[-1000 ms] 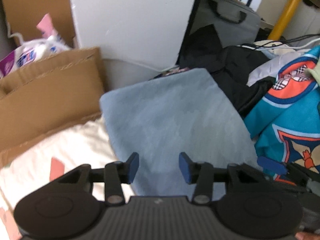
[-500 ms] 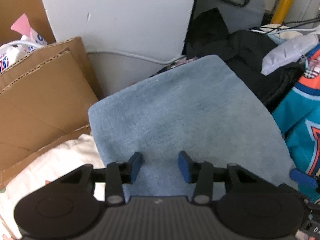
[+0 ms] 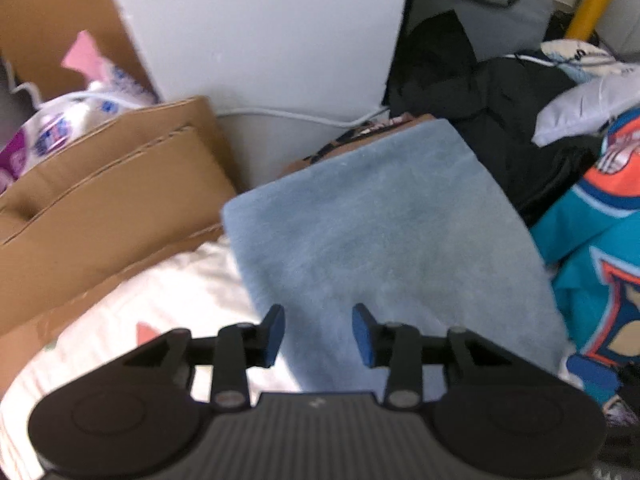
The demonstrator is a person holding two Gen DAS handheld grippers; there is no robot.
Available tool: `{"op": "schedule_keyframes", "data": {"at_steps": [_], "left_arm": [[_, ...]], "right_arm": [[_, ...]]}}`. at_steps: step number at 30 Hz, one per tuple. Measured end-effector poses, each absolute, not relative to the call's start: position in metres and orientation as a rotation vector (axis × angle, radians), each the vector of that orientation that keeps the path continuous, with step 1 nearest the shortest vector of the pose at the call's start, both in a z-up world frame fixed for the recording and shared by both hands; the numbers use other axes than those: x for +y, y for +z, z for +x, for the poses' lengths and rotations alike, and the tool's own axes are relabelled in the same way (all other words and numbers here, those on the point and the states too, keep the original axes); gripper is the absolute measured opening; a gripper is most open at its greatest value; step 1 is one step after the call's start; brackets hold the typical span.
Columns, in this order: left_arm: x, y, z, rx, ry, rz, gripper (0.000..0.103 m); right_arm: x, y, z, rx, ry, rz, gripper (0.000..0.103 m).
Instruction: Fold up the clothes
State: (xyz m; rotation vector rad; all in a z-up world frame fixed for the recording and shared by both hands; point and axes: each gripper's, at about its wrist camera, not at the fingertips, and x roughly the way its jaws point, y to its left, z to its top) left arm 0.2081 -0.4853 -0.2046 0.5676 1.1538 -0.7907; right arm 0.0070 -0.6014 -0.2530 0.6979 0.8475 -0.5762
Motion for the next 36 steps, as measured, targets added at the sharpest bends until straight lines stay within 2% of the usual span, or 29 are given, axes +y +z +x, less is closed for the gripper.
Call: {"op": "schedule_keyframes", "data": {"at_steps": [3,5,9,11,13,16,20,36], "left_arm": [[-0.467,-0.174,0.208,1.153,-0.761,0.554,0.058],[-0.455,-0.155,0.207,1.153,-0.743,0.551,0.076],[-0.433,-0.121,0.206,1.157,-0.737,0.562,0.078],[-0.423,-0.105,0.205,1.159,-0.726,0.559,0.093],[-0.413,-0.09,0.204,1.165,-0.716,0.556,0.099],[-0.398,-0.07,0.201,1.184,-0.701,0.566,0.099],[-0.376,-0.039,0.2,1.195,-0.662,0.561,0.102],[-0.262,0.083,0.165,1.128,-0.568,0.448,0.102]], "right_arm": [[-0.601,-0.228,0.005,0.84,-0.572,0.709,0.088],[-0.6,-0.209,0.004,0.832,-0.571,0.709,0.091],[-0.594,-0.174,0.001,0.817,-0.56,0.721,0.092],[-0.59,-0.162,0.001,0.815,-0.562,0.723,0.095],[-0.587,-0.15,0.002,0.817,-0.561,0.731,0.097],[-0.578,-0.132,0.001,0.81,-0.559,0.733,0.102],[-0.566,-0.107,-0.001,0.789,-0.547,0.753,0.102],[-0.496,-0.003,-0.012,0.754,-0.421,0.765,0.103]]}}
